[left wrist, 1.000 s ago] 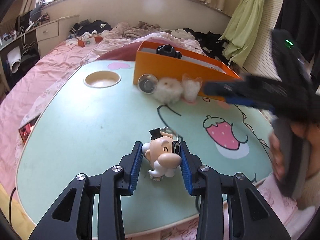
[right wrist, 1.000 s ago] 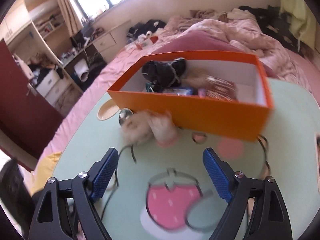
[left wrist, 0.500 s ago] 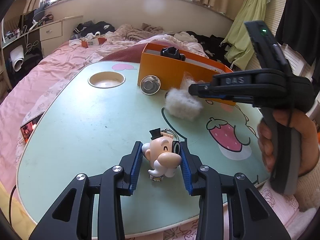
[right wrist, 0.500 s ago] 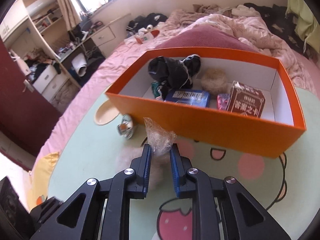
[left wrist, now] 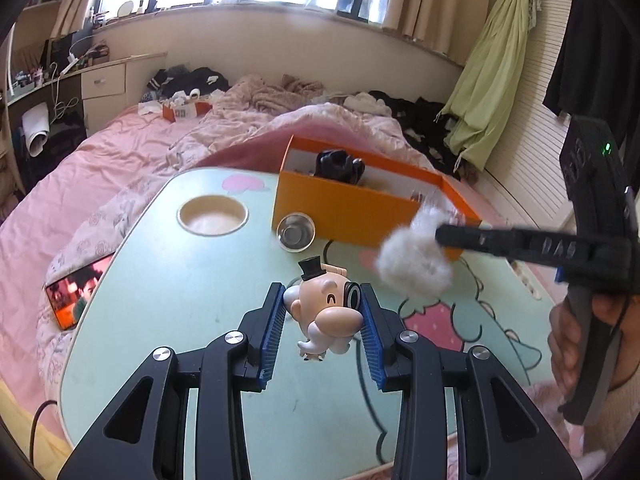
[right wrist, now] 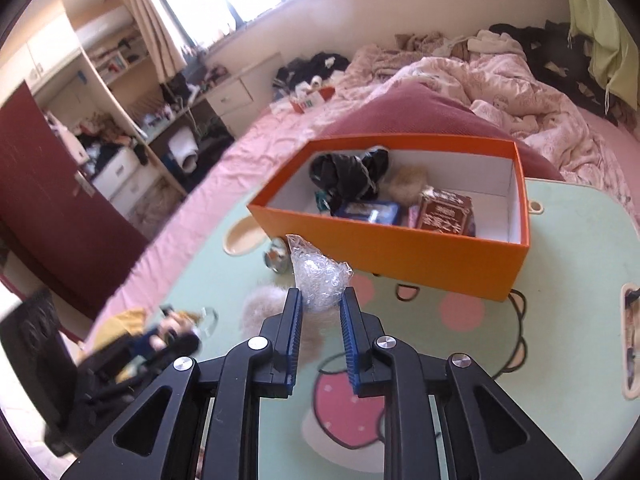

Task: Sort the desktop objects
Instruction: 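Grasp the white hatted figurine with the left gripper while the right grasps the clear plastic bag, then lower the figurine and plastic bag into the orange box and open both grippers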

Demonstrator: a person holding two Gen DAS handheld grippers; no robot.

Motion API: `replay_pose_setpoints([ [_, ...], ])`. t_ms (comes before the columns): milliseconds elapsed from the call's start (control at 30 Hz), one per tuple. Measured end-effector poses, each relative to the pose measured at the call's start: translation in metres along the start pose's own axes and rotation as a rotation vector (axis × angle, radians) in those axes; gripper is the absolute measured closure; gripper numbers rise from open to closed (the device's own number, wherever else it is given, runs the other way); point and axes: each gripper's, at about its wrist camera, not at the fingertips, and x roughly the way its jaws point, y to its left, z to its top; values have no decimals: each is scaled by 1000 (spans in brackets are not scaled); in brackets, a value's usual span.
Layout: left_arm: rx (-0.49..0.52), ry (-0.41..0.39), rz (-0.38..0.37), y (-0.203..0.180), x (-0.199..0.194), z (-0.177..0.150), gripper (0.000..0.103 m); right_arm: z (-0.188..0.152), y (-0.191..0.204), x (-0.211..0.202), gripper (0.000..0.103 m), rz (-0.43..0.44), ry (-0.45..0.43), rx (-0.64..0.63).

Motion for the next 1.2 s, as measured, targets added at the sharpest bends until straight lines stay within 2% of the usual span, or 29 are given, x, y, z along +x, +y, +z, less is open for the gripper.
replay_pose_setpoints([
  [167,7,19,-6,-4,4,-6,66,-15,-13,23,82,-12,89,37],
  [333,1,21,-5,-3,4,-6,65,-20,-18,28,80,-21,87,63],
  [400,1,16,-6,-3,2,-5,65,-18,-18,28,62,-57,79,59],
  [433,1,14,-7,-3,2,-5,65,-17,-18,28,46,-67,70,61],
  [467,1,13,-8,-3,2,-4,65,-15,-18,29,36,-79,56,66],
  [533,4,16,-11,-5,2,-5,65,-10,-18,33,35,-100,34,64],
  [600,8,18,-13,-6,3,-5,65,-4,-18,41,35,-125,37,48],
  [633,9,19,-13,-7,3,-5,65,-2,-18,46,40,-142,41,45],
  [667,12,19,-13,-8,3,-5,65,0,-18,50,64,-148,48,48],
  [700,14,19,-13,-8,3,-4,65,1,-20,55,81,-132,64,59],
  [833,17,16,-13,-9,4,-2,65,-2,-19,48,80,-113,39,51],
  [1000,32,-2,-24,-18,8,17,65,2,-2,23,80,-169,-31,-42],
  [1200,71,-56,-68,-39,22,77,65,21,6,3,79,-194,-108,-99],
])
